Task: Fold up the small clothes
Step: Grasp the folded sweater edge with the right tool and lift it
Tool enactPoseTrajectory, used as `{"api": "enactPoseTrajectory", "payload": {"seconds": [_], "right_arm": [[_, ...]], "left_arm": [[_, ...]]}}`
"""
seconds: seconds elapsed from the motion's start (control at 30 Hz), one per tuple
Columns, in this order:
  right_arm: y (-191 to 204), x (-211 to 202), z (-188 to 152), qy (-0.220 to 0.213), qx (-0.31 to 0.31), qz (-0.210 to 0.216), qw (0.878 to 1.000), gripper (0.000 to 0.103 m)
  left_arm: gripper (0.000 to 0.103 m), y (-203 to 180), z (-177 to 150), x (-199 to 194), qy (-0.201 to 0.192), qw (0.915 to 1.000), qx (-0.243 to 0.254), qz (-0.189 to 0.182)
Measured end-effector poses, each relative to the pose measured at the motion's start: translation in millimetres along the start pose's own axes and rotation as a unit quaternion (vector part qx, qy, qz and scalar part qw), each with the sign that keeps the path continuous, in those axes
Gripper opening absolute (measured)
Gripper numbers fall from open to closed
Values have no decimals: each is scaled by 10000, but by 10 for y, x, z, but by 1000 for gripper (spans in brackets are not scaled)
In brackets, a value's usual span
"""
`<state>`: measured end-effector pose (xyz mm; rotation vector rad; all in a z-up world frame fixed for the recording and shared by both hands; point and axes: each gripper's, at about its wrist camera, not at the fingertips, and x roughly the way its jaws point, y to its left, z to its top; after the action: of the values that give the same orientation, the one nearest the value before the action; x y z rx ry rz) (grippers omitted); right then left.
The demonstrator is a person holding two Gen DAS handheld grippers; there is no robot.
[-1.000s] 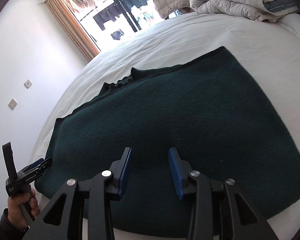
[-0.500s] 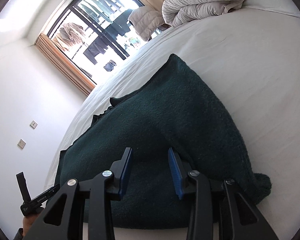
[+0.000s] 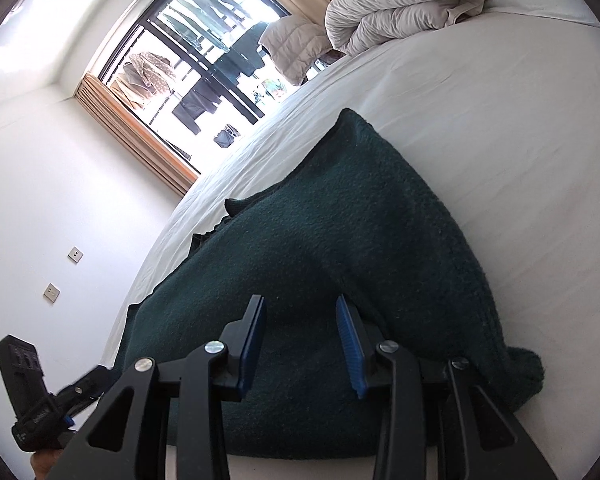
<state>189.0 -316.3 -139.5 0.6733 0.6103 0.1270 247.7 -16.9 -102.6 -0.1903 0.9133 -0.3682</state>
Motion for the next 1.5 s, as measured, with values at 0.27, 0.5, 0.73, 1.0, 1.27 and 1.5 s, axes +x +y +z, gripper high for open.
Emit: {"api": "enactPoseTrajectory", "payload": {"seconds": [0.27,0.5,0.73,1.0,1.27,1.5], "right_arm": [[4,-12,12,46,38,16,10000,39],[841,-137,-165,644,-369,280,9968,45],[1348,402,-831,1739,-699,523,9809,45],[313,-65,-356,1234,173,-92,9922,0],[-543,-653,93,337,928,-556,9936,0],[-321,-1104,122,-480,838,-768,9924,55]], "left_arm": [[33,490,-179,-226,-10,9998,-186,78],[33,683,-385,-444,-180,9991,-231,306],[33,708,-443,-512,-115,9990,-116,414],[33,735,-471,-510,-173,9992,-175,330],[33,721,-481,-521,-194,9991,-156,357],[35,771,-515,-737,-387,9970,-644,204]]}}
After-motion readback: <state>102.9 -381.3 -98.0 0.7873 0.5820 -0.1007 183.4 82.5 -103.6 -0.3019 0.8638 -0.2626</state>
